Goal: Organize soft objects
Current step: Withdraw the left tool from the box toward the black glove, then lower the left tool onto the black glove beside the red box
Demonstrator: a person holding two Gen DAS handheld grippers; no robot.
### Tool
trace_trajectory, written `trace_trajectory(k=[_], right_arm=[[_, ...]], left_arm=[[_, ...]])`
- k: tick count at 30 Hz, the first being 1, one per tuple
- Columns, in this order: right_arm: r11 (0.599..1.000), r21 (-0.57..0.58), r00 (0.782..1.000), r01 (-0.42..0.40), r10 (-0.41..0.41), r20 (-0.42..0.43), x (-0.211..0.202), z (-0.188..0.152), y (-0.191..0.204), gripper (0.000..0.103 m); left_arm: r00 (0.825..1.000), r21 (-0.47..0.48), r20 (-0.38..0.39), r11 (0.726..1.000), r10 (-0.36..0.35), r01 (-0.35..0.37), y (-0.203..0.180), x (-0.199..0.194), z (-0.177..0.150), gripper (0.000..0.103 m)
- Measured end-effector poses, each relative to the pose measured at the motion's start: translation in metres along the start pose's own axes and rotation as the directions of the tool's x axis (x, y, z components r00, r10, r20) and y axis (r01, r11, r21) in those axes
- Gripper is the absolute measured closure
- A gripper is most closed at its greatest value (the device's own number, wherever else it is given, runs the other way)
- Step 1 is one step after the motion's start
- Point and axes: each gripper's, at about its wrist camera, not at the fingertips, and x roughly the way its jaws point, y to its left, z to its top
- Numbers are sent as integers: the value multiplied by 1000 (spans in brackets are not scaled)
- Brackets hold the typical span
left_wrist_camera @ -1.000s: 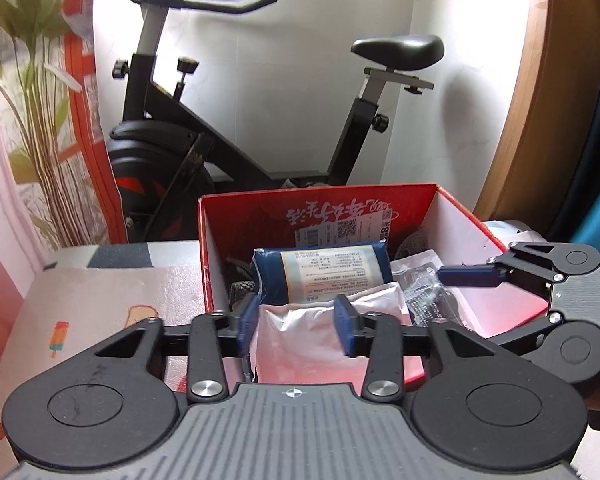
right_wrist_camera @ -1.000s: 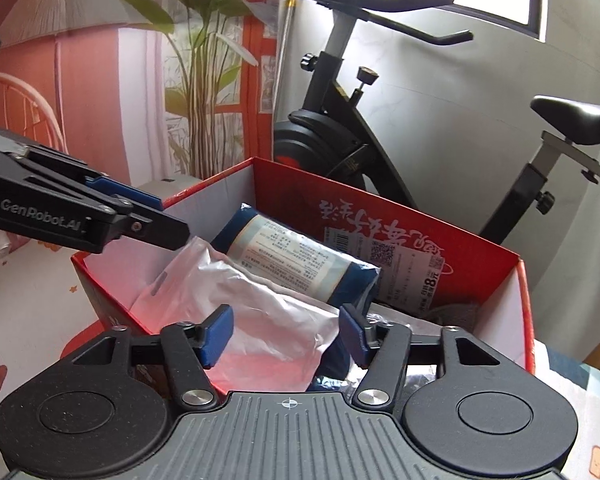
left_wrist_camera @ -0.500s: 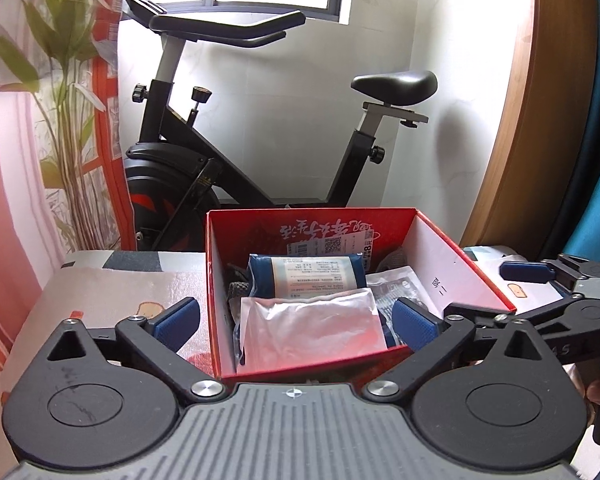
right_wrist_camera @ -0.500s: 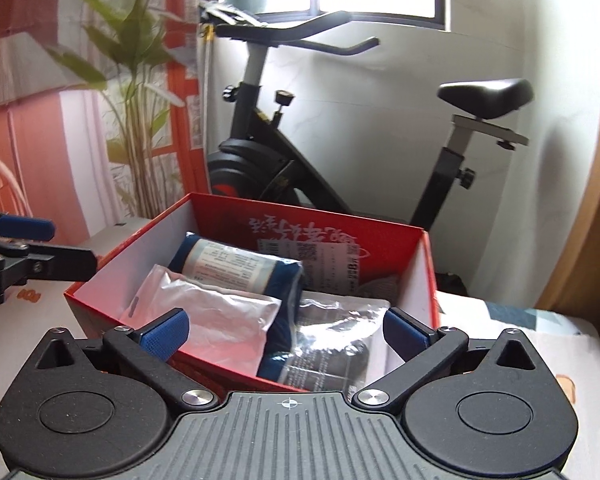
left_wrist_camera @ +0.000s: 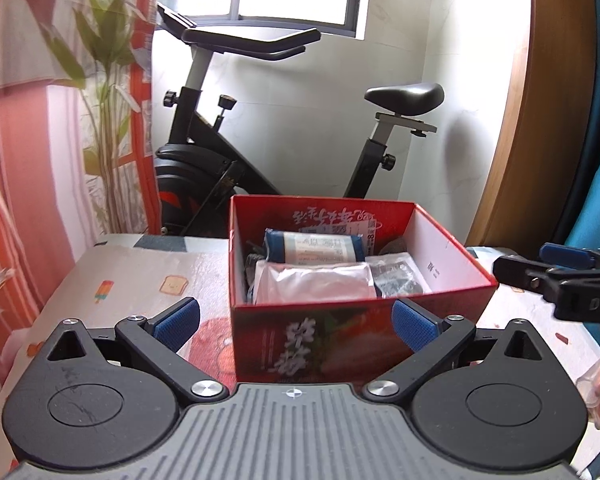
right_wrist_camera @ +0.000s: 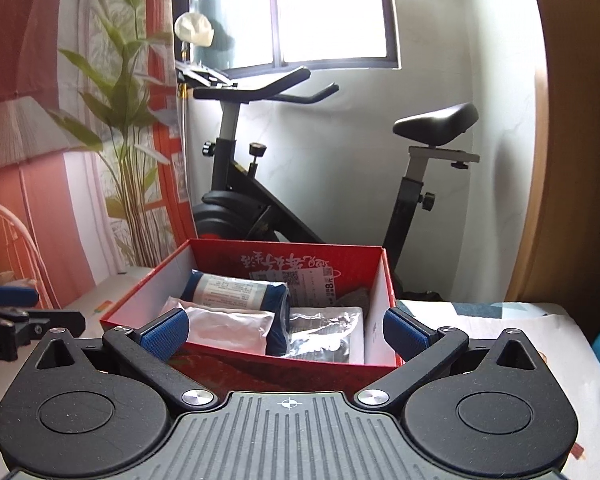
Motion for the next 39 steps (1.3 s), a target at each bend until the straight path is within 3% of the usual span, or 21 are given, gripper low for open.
trace_trajectory(k=[6, 17, 26, 32, 39], right_arm=[[999, 33, 1000, 0, -1, 29, -28, -19, 4, 0], [998, 53, 1000, 23, -23, -16, -43, -70, 3, 0], [997, 33, 995, 64, -61, -76, -29, -113, -6, 0], [997, 72, 990, 0, 10, -141, -11, -133, -9, 0], [997, 79, 986, 10, 3, -167, 10, -149, -8, 0]], left_arm=[[1000, -38, -20, 999, 16, -17, 7, -12, -19, 0], [997, -53, -29, 996, 66, -67, 9, -20, -50, 0], [992, -55, -121, 998, 19, -26, 5, 5, -86, 0], [984, -82, -176, 997, -14, -1, 9, 25, -98, 0], [974, -122, -222, 992, -52, 25, 11, 51, -107, 0]])
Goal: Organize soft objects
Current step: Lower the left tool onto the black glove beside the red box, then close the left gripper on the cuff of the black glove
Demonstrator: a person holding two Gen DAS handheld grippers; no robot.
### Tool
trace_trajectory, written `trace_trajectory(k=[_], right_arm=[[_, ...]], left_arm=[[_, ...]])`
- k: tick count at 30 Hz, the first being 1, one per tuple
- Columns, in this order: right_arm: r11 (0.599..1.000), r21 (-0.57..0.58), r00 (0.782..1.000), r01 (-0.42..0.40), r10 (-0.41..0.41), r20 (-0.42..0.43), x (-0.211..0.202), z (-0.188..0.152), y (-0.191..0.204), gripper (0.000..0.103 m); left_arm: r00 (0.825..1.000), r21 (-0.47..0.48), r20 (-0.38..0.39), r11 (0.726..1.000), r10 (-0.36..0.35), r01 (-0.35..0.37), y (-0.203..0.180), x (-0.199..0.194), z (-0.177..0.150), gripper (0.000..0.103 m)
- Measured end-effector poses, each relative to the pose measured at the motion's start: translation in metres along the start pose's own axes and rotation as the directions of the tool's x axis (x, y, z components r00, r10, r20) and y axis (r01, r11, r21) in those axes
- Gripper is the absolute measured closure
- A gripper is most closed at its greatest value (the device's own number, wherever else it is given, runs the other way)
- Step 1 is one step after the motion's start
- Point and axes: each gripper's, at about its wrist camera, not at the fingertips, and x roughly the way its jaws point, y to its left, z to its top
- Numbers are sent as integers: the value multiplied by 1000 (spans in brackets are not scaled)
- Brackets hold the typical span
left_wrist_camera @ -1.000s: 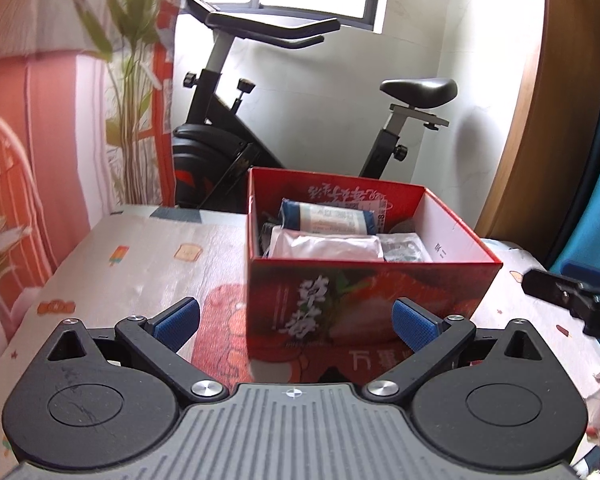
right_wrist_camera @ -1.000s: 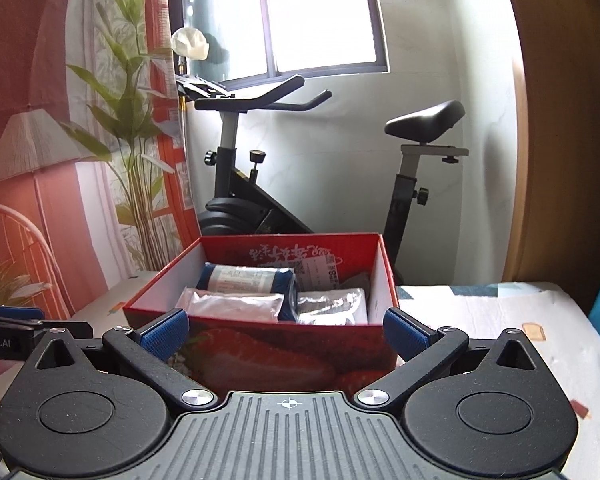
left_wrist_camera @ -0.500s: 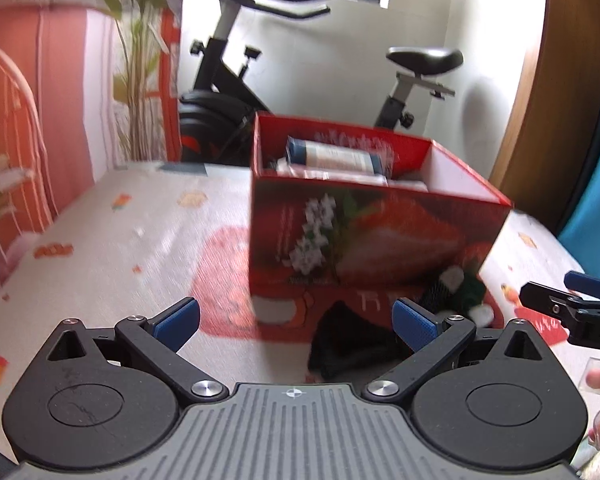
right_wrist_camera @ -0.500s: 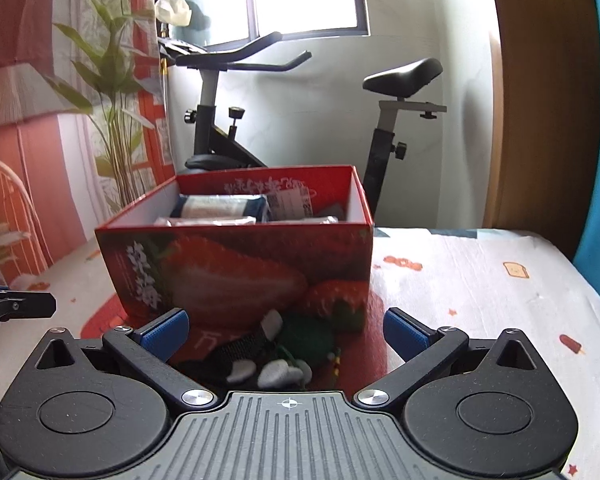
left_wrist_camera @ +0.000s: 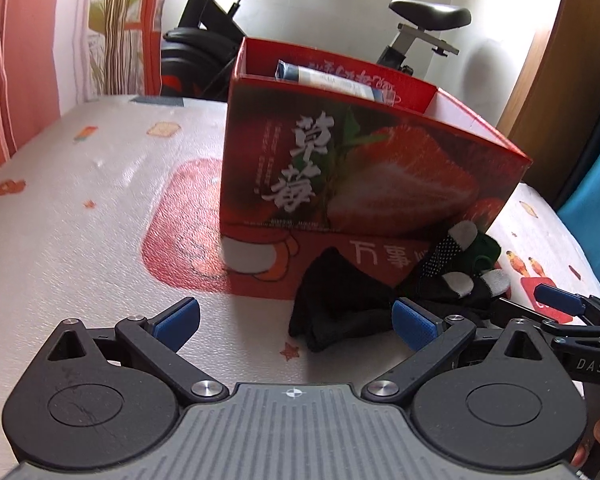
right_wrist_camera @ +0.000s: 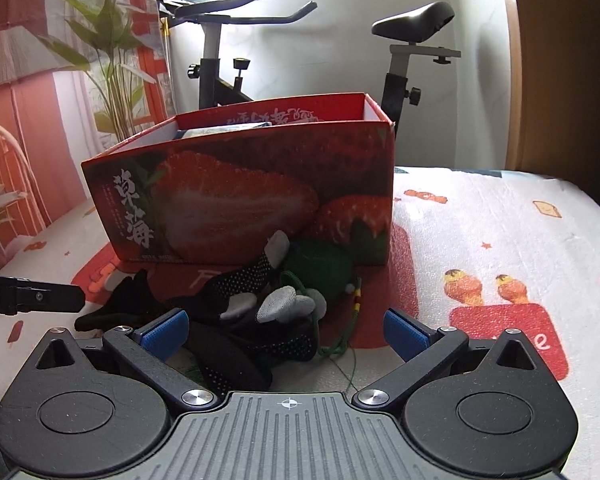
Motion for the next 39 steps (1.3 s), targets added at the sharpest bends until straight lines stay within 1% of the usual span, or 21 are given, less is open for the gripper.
trace_trajectory(k=[5, 9, 11, 14, 16, 17, 19, 20, 21, 23, 24, 26, 27, 30, 35, 39], right_arm=[[1000, 11, 1000, 25, -25, 4, 8, -5, -5, 0], [999, 31, 1000, 17, -17, 10, 11, -5, -9, 0], [1000, 29, 1000, 9, -9, 4, 13, -6, -9, 0], [1000, 10, 1000, 3, -3, 4, 13, -8, -8, 0], [1000, 9, 1000, -2, 2, 0, 13, -8, -8, 0], [1000, 14, 1000, -5, 6, -1, 14, -8, -9, 0], [1000, 23, 1000, -12, 12, -4, 14, -7, -11, 1], [999, 28, 1000, -17, 17, -4, 14, -8, -12, 1], [999, 31, 1000, -22, 23, -3, 14, -7, -12, 1], [999, 30, 1000, -28, 28, 0, 14, -8, -12, 1], [999, 25, 1000, -31, 31, 0, 14, -8, -12, 2], [999, 12, 999, -37, 37, -1, 14, -8, -9, 7], [999, 7, 999, -41, 41, 0, 13, -8, -8, 8], [998, 2, 998, -56, 56, 3, 11, -8, -7, 14], [997, 9, 997, -79, 79, 4, 9, -8, -7, 25], [994, 24, 995, -103, 103, 7, 6, -5, -7, 32]], left_arm=[[1000, -9, -15, 1000, -14, 14, -1, 11, -1, 0], [999, -24, -22, 999, -24, 24, -1, 19, 2, 0], [999, -28, -26, 999, -19, 19, -4, 25, 6, 0], [999, -32, -19, 999, -30, 30, -7, 33, 9, 3], [999, -40, -30, 998, -45, 43, -9, 37, 9, 9], [998, -46, -37, 997, -57, 56, -9, 39, 8, 15], [996, -55, -39, 995, -81, 79, -10, 41, 4, 20], [995, -56, -31, 994, -92, 91, -10, 40, 3, 26], [994, -52, -24, 994, -102, 101, -11, 39, 2, 35], [994, -33, -23, 993, -110, 109, -13, 36, 1, 41], [995, -17, -24, 995, -101, 100, -15, 35, 0, 41], [996, 6, -21, 996, -92, 92, -18, 33, -2, 42], [996, 9, -22, 996, -91, 91, -18, 33, -3, 42], [995, -1, -30, 996, -93, 93, -14, 33, -6, 45], [997, 12, -16, 997, -72, 73, -11, 28, -9, 51], [997, 2, -19, 997, -75, 75, -5, 26, -9, 51]])
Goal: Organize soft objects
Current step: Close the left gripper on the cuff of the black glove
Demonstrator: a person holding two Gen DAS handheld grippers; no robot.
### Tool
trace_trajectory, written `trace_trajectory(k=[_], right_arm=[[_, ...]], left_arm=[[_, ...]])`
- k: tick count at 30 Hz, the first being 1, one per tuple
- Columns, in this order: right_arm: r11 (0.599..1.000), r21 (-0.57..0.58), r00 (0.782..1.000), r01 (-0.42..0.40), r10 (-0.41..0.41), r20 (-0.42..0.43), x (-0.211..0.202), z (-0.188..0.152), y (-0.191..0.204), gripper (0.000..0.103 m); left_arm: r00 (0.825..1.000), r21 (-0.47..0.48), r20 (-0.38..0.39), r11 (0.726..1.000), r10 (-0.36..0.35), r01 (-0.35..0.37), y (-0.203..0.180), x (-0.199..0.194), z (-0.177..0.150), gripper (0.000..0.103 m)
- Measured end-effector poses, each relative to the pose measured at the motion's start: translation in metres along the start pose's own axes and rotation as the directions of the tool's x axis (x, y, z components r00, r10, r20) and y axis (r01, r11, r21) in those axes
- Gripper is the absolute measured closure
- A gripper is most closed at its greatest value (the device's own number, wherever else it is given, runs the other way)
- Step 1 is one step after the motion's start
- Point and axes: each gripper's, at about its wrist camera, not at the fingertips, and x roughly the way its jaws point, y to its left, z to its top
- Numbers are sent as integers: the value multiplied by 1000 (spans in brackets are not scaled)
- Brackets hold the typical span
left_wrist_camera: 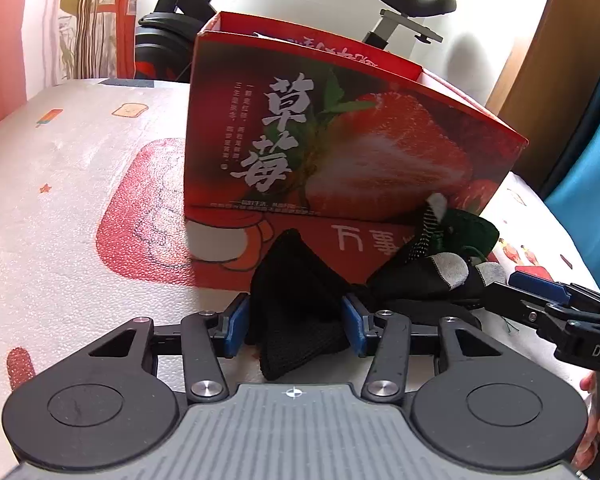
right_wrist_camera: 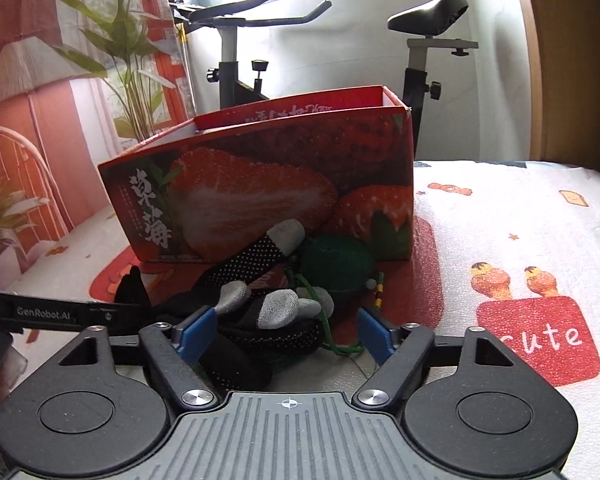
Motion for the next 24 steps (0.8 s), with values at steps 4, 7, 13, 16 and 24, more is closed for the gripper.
trace_trajectory(k=[4, 7, 13, 16, 24], right_arm=[[1000, -16, 1000, -20, 20, -2, -2, 4, 6, 33], [999, -33, 999, -40, 40, -6, -2, 6, 13, 33], [994, -74, 996, -80, 77, -36, 4, 11, 28, 34], [990, -86, 993, -109, 105, -51, 11, 18, 35, 34], [982, -63, 979, -178, 170, -109, 48, 41, 55, 33]], left_arm=[[1000, -20, -4, 1000, 4, -4, 7, -2, 1, 51], [1000, -54, -4, 998, 19, -19, 16, -6, 2, 51], [999, -97, 2, 995, 37, -37, 33, -11, 4, 51], [1000, -113, -3, 993, 31, -32, 44, -11, 8, 50], [1000, -145, 19, 989, 21, -18, 60, -16, 5, 49]])
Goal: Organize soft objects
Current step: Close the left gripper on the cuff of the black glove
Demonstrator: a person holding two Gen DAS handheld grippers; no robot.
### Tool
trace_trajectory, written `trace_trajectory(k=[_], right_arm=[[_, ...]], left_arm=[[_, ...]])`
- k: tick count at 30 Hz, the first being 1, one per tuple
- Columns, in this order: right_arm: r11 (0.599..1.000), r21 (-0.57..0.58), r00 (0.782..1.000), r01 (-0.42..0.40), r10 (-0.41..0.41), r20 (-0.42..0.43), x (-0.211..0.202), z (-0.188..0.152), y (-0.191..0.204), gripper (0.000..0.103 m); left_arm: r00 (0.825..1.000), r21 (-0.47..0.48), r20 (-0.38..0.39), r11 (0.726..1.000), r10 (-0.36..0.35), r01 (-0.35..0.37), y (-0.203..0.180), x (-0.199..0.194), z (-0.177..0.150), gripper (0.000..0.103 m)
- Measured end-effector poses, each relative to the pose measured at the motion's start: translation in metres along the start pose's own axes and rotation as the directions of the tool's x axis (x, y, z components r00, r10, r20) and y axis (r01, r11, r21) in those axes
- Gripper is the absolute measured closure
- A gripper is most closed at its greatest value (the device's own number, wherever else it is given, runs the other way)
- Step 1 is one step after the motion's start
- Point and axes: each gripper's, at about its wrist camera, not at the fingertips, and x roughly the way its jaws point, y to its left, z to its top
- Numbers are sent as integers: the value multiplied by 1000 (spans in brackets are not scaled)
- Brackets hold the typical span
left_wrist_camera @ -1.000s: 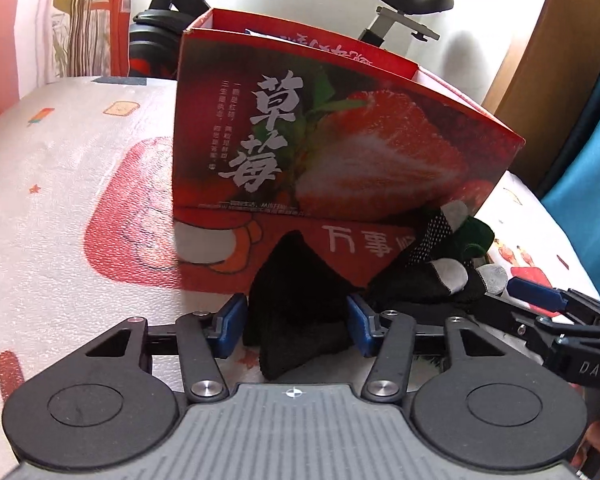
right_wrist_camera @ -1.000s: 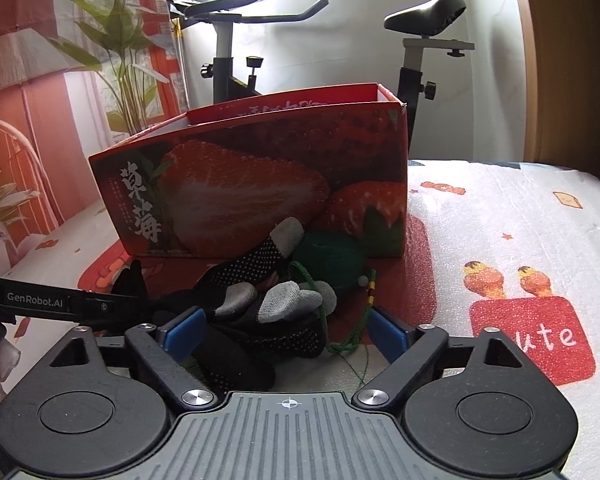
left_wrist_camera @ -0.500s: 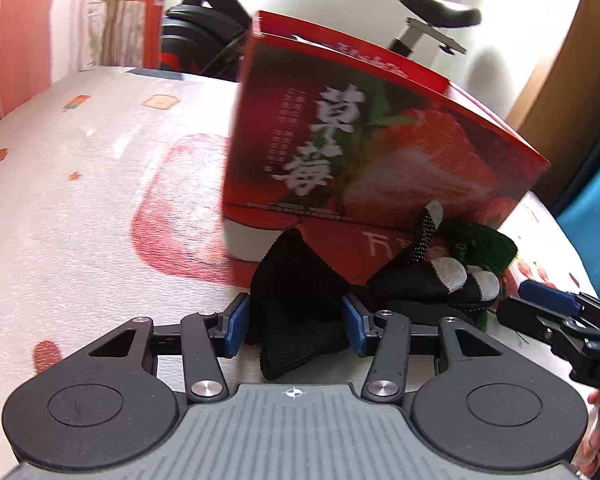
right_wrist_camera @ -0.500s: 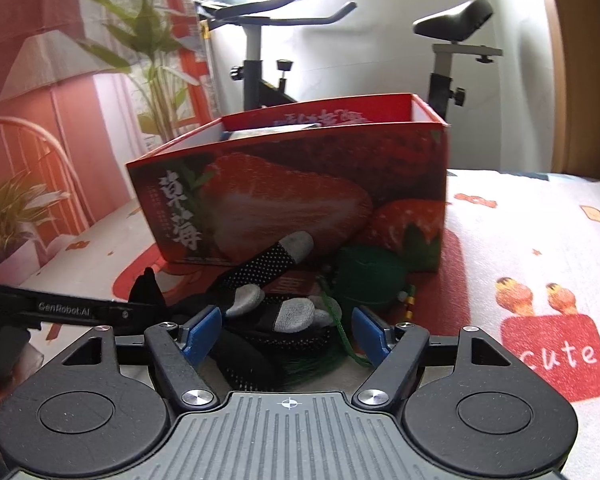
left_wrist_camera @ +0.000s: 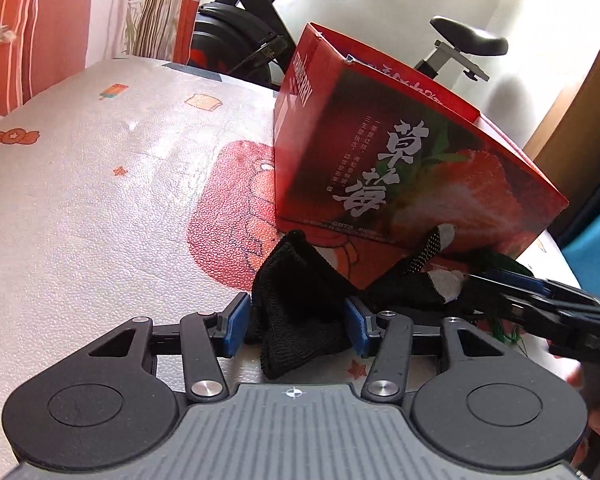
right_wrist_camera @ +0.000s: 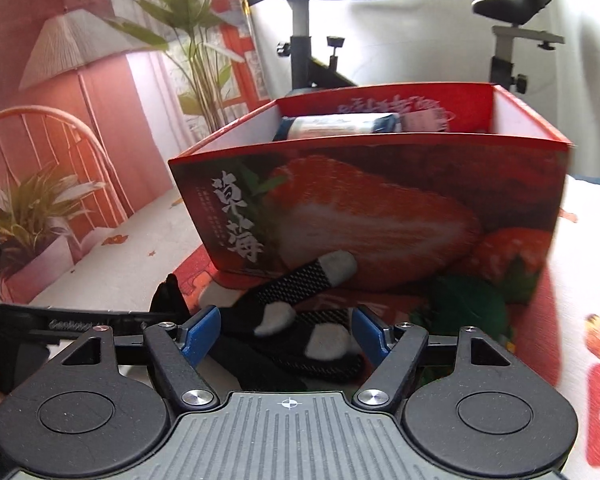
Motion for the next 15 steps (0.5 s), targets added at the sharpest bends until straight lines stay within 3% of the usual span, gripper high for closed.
trace_trajectory(k=[5, 9, 15], right_arm=[[998, 3, 997, 58, -58, -59, 29, 4, 6, 30], [991, 105, 991, 81, -69, -113, 36, -4, 0, 24], [995, 51, 989, 90, -83, -122, 33, -14, 7, 29]], left_arm=[[1000, 11, 8, 1000, 9, -9, 1, -4, -3, 48], [1000, -11, 7, 1000, 8, -8, 4, -6, -2, 46], [1000, -3, 12, 1000, 11, -11, 0, -5, -3, 45]])
